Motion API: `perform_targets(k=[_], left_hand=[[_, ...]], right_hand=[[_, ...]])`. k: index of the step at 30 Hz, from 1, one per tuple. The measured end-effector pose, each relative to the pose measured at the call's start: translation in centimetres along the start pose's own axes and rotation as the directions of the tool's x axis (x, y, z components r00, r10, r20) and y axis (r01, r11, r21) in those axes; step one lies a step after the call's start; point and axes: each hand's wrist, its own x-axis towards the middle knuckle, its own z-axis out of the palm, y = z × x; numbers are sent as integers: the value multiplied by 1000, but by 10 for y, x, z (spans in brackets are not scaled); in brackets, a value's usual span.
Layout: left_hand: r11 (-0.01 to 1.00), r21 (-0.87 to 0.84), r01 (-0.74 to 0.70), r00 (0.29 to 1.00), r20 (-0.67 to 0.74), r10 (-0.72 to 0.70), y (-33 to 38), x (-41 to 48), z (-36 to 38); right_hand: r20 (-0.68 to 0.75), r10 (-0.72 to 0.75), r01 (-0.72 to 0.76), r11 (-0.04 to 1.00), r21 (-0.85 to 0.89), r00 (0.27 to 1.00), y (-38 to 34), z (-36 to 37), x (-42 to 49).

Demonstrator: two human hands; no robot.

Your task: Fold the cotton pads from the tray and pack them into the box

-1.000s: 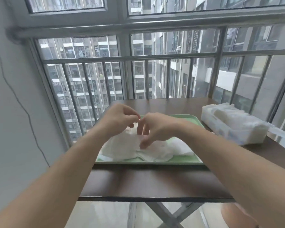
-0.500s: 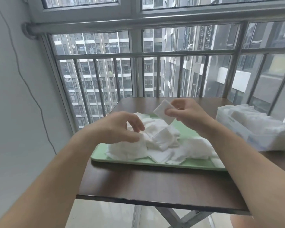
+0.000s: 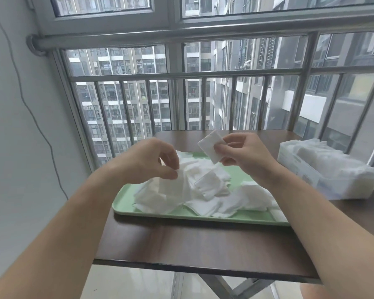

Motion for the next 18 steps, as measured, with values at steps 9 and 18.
perform_targets(k=[9,18], left_hand=[[870,-473,-137,989,-119,91,21,13,8],[852,-493,-180,948,-319,15,23,38,31]], right_hand=[[53,50,-52,998,30,997,-2,1,-1],[179,55,-74,992,99,982,-6,-2,-4]])
